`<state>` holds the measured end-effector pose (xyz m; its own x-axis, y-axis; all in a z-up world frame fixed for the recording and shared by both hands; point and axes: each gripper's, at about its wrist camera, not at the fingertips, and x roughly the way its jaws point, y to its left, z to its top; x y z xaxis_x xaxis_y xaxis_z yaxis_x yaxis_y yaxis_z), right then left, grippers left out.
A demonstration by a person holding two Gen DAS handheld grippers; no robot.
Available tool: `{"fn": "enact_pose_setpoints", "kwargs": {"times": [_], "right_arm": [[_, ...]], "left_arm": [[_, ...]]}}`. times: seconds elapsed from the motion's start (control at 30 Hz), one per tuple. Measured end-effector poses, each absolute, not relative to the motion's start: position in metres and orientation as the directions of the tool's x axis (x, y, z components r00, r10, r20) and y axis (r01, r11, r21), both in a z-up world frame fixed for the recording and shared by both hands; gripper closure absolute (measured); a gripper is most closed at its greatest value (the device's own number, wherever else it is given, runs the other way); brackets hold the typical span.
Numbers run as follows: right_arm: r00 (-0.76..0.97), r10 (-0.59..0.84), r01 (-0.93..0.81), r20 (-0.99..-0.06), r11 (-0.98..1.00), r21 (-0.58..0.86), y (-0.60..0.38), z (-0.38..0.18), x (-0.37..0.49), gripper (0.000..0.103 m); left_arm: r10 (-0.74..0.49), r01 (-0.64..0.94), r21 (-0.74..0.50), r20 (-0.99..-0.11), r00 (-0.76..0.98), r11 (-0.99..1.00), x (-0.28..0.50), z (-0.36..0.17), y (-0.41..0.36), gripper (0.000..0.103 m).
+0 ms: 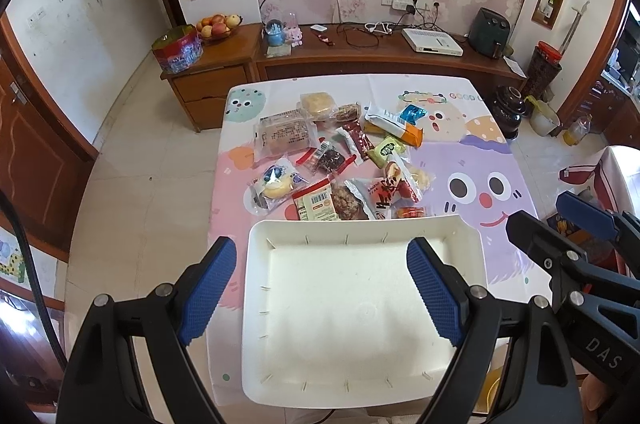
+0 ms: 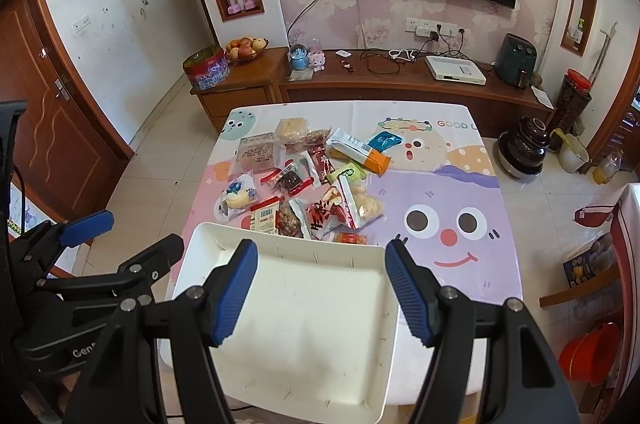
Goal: Organize snacks
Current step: 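Reach the left gripper to the white-red snack bag while the right gripper reaches the cracker pack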
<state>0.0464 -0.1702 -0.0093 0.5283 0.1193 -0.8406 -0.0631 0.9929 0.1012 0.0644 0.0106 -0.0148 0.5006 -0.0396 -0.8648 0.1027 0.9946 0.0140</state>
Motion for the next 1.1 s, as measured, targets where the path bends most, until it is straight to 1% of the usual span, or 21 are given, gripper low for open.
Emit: {"fn": "enact_pose_setpoints", "kwargs": {"times": [0.2,0.4,0.57,0.67,0.83,0.93,1.1], "right_arm": [[0.498,0.144,-0.063,-0.855,0.990,0.129,-0.173,-0.019,0.079,0.036],[0.456,0.135,-0.058,-0.880,0.991,0.122,-0.177,-0.044,0.119,0.036],[0.354,0.154,-0.051,-0.922,0.988,0.146,-0.180,-0.089,0.158,0.036],[0.278,0.192,-0.022,-0.941,0.981,0.194,-0.182,-0.124,0.179,0.036],[0.190,0.234,0.030,-0.953,0.969,0.244,-0.183,-0.175,0.205,0.036],[0.145,0.275,0.070,-0.951,0.956,0.287,-0.180,-0.197,0.217,0.036],[0.081,0.294,0.133,-0.952,0.944,0.303,-0.172,-0.229,0.232,0.036]], "left_arm": [[-0.070,0.119,-0.018,-0.892,0.448,0.993,0.095,-0.034,0.012,0.017],[-0.073,0.122,-0.027,-0.918,0.390,0.992,0.140,-0.068,0.021,0.017],[-0.091,0.127,-0.052,-0.942,0.323,0.991,0.174,-0.105,0.027,0.017],[-0.111,0.122,-0.082,-0.960,0.255,0.989,0.195,-0.135,0.031,0.017],[-0.117,0.086,-0.103,-0.977,0.176,0.991,0.223,-0.179,0.038,0.017],[-0.154,0.040,-0.150,-0.981,0.121,0.988,0.237,-0.201,0.043,0.017],[-0.191,-0.012,-0.191,-0.981,0.044,0.981,0.254,-0.234,0.040,0.017]]}}
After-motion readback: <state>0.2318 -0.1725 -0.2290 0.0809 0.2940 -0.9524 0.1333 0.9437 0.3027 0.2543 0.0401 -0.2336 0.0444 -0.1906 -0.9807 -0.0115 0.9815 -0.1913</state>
